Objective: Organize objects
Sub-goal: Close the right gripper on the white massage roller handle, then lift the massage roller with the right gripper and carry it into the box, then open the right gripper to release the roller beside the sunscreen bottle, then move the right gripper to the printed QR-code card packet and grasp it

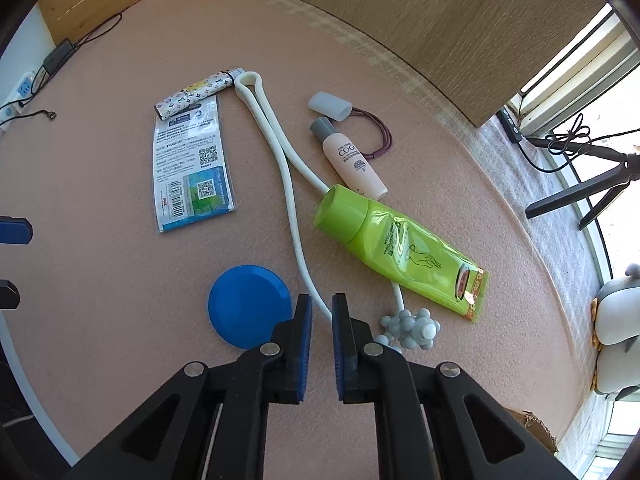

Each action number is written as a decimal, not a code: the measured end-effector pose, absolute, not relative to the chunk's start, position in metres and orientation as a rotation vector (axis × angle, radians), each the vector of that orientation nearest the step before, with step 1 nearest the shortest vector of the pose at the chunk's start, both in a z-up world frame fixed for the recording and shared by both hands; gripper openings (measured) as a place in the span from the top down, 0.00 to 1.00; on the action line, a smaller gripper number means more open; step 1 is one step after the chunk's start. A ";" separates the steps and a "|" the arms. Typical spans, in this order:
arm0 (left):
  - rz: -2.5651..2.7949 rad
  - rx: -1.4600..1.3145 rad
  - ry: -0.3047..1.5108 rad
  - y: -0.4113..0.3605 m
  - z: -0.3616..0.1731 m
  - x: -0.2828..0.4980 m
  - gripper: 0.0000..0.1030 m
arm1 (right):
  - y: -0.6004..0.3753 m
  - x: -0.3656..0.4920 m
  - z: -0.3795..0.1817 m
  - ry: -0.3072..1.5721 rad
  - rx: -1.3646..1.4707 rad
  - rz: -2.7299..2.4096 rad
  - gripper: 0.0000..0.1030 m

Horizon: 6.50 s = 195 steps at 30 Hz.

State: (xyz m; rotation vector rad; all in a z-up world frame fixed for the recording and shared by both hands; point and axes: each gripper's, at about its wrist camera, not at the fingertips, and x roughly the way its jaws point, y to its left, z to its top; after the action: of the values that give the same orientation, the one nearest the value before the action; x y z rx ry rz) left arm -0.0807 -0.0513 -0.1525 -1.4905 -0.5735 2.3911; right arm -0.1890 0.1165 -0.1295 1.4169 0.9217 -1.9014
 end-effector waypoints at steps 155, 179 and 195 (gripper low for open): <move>2.283 -1.428 -0.197 0.148 -0.123 -0.143 0.66 | 0.349 -0.060 -0.047 -0.258 1.479 -2.518 0.56; 2.443 -1.678 -0.200 -0.008 -0.178 -0.289 0.67 | 0.273 -0.031 -0.056 -0.239 1.525 -2.425 0.56; 2.382 -1.657 -0.224 -0.036 -0.205 -0.229 0.68 | 0.272 -0.033 -0.064 -0.268 1.534 -2.399 0.56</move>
State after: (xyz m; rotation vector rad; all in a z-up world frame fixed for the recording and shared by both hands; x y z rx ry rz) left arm -0.2295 -0.0360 -0.2052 -1.6569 -0.2241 2.3820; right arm -0.0329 0.2718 -0.0637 1.5339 -0.2675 -2.3985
